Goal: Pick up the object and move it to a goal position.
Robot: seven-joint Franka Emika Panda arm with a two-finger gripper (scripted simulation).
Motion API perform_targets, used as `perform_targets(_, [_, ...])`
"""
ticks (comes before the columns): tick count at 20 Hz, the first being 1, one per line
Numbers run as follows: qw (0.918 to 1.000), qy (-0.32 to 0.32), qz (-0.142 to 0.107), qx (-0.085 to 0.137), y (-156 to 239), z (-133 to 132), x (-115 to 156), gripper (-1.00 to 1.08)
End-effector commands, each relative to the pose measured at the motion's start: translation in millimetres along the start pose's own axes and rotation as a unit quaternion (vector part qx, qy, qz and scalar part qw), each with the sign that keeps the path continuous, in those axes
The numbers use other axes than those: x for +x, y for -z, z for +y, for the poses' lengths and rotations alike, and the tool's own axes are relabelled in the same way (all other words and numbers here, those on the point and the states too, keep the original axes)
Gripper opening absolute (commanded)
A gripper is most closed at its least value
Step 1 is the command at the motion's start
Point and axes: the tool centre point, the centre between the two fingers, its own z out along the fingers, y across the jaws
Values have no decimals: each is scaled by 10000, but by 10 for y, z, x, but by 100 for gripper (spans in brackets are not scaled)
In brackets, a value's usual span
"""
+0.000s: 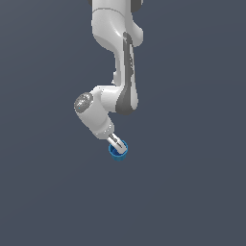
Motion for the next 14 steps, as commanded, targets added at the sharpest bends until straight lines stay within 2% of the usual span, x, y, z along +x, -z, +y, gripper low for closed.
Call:
perform_targets(1, [10000, 9, -5, -1, -5, -13, -49, -100])
perform_targets(7, [10000, 10, -5, -4, -17, -50, -293, -100])
perform_targets(14, [10000, 12, -5, -9, -43, -140, -842, -100])
